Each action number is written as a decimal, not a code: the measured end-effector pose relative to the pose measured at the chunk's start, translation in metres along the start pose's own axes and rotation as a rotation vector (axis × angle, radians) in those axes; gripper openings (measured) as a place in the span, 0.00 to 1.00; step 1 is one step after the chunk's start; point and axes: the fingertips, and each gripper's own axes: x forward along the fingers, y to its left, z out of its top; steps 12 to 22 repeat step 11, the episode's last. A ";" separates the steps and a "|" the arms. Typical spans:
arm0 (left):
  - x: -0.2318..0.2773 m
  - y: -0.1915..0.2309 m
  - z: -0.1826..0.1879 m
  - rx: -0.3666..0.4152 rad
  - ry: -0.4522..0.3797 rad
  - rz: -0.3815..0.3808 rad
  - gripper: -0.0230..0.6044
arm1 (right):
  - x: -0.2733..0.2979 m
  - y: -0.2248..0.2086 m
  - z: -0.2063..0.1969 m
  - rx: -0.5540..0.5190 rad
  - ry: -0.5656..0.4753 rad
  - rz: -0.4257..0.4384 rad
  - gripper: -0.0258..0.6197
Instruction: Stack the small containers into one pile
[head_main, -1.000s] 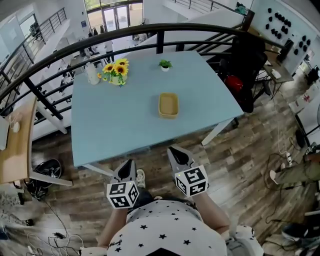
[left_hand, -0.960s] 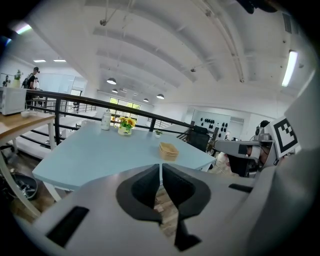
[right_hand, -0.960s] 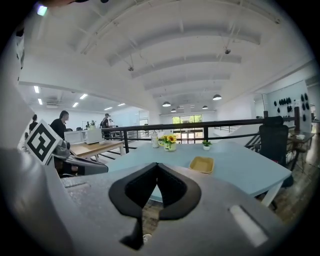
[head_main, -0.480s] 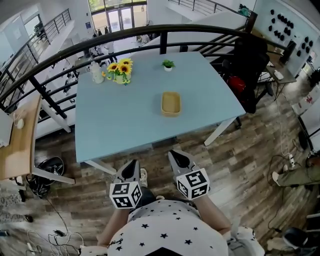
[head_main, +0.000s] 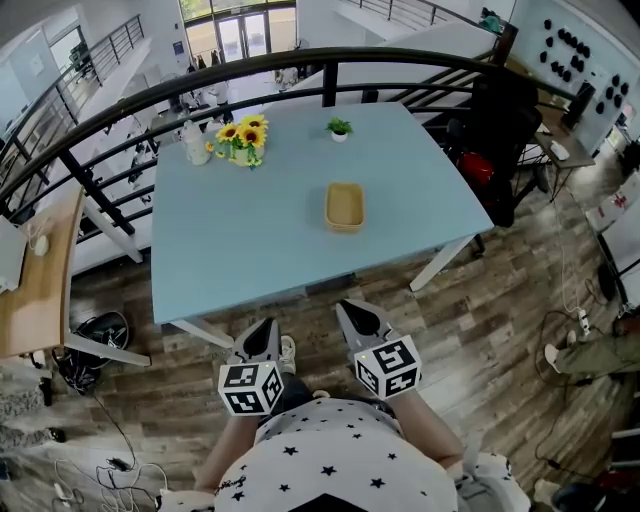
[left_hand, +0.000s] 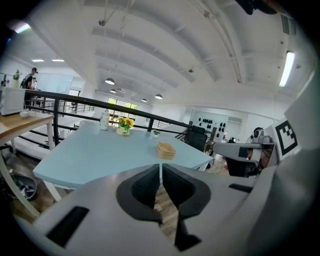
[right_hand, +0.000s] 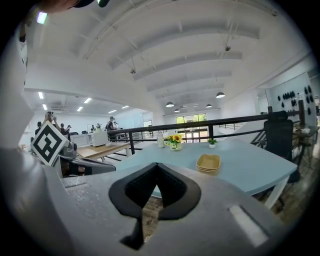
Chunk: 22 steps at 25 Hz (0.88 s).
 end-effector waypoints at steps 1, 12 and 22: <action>0.000 0.001 0.000 0.000 0.000 0.000 0.07 | 0.001 0.001 0.000 0.001 0.000 0.000 0.05; 0.003 0.008 0.000 0.001 0.010 0.004 0.07 | 0.009 -0.002 -0.003 0.030 0.005 0.005 0.05; 0.003 0.008 0.000 0.001 0.010 0.004 0.07 | 0.009 -0.002 -0.003 0.030 0.005 0.005 0.05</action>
